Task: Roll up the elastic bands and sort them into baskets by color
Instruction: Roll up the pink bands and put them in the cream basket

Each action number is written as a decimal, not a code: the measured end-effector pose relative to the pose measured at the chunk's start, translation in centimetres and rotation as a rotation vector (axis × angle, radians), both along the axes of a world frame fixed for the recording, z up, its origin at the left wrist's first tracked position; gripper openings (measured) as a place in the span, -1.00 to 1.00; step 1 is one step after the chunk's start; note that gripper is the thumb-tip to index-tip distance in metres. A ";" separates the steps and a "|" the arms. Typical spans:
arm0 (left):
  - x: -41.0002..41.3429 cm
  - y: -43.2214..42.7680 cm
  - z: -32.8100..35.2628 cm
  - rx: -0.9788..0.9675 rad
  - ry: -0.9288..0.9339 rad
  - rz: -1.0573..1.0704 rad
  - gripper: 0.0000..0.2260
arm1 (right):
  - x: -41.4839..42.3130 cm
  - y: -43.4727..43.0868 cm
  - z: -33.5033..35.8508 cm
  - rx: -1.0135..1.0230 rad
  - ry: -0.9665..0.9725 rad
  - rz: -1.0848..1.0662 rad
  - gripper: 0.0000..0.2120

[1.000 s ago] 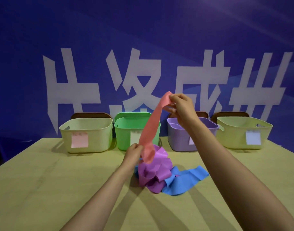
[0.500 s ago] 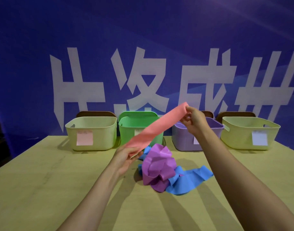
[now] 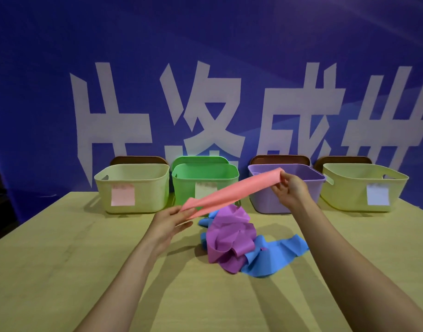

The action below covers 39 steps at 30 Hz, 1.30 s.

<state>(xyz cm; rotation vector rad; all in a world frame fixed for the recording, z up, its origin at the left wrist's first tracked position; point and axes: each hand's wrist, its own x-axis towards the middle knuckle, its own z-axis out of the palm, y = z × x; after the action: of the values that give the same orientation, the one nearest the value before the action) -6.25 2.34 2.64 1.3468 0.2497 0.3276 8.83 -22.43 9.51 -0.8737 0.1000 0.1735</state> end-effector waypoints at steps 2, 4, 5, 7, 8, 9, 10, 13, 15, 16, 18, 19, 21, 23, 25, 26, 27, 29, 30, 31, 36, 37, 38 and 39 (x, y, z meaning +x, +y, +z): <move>-0.3 -0.1 0.4 -0.280 -0.107 -0.142 -0.72 | 0.6 -0.1 -0.5 0.009 0.039 0.008 -0.67; -0.5 -0.4 0.9 -0.481 -0.204 -0.259 -0.53 | 0.9 -0.1 -0.9 0.032 0.061 0.023 -0.78; -0.6 -0.6 1.0 -0.540 -0.235 -0.294 -0.50 | 0.9 0.0 -1.0 0.057 0.072 0.040 -0.86; -0.8 -1.1 1.3 -0.586 -0.270 -0.363 -0.57 | 1.1 0.4 -1.4 0.057 0.084 0.045 -0.86; -1.0 -1.5 1.7 -0.576 -0.266 -0.398 -0.66 | 1.0 0.6 -1.7 0.042 0.087 0.042 -0.85; -1.0 -1.8 2.0 -0.580 -0.238 -0.408 -0.73 | 0.9 0.8 -1.8 0.037 0.080 0.051 -0.79; -1.1 -2.0 2.3 -0.588 -0.198 -0.394 -0.73 | 0.9 0.9 -1.9 0.030 0.065 0.054 -0.73; -0.8 -2.3 2.6 -0.246 -0.020 -0.212 -0.66 | 0.6 1.2 -1.5 0.069 0.025 0.117 -0.80; -0.7 -2.0 1.8 0.215 0.083 -0.139 -0.68 | 0.3 1.4 -0.7 0.066 -0.010 0.167 -0.87; -0.7 -1.8 1.3 0.368 0.136 -0.141 -0.68 | 0.1 1.5 -0.1 0.043 -0.036 0.190 -0.88; -0.9 -1.5 0.5 0.543 0.233 -0.180 -0.71 | -0.6 1.7 1.1 -0.003 -0.101 0.233 -0.91; -1.0 -1.6 0.5 0.627 0.264 -0.195 -0.68 | -1.2 1.9 1.7 -0.018 -0.145 0.266 -0.91; -0.5 -2.0 0.7 0.772 0.241 -0.097 -0.47 | -2.7 2.0 3.2 -0.084 -0.269 0.349 -0.90; 0.0 -3.4 2.3 0.776 0.053 0.033 -0.40 | -4.4 2.0 4.6 -0.246 -0.433 0.436 -0.89; 0.0 -5.2 5.4 0.660 -0.157 0.013 -0.53 | -5.9 2.0 5.7 -0.405 -0.576 0.512 -0.89; -0.1 -6.1 7.0 0.600 -0.222 -0.018 -0.59 | -6.5 1.9 6.1 -0.464 -0.638 0.534 -0.90; -0.2 -6.7 8.4 0.553 -0.267 -0.041 -0.65 | -7.1 1.8 6.5 -0.508 -0.698 0.538 -0.91; -0.6 -7.6 10.2 0.540 -0.328 -0.043 -0.79 | -8.3 1.5 7.0 -0.562 -0.798 0.492 -0.91; -1.0 -7.8 10.7 0.541 -0.338 -0.038 -0.86 | -8.9 1.2 7.2 -0.582 -0.843 0.450 -0.92; -1.4 -8.1 11.0 0.525 -0.341 -0.047 -0.91 | -9.5 1.0 7.4 -0.605 -0.888 0.405 -0.92; -5.0 -9.6 12.1 0.304 -0.309 -0.262 -0.89 | -12.7 -0.6 8.0 -0.657 -0.996 0.279 -0.95; -5.6 -9.7 12.2 0.281 -0.308 -0.290 -0.88 | -13.2 -0.8 7.9 -0.646 -0.991 0.281 -0.95; -6.1 -9.8 12.1 0.269 -0.302 -0.310 -0.87 | -13.6 -0.9 7.7 -0.621 -0.976 0.293 -0.96; -6.5 -9.8 11.9 0.265 -0.294 -0.324 -0.85 | -13.9 -0.9 7.2 -0.593 -0.953 0.306 -0.98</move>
<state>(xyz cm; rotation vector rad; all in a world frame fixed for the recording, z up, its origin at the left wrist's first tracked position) -12.74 -7.47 14.59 1.5503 -0.2646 0.2875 -5.06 -23.34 16.74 -1.4798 -0.9167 -0.0076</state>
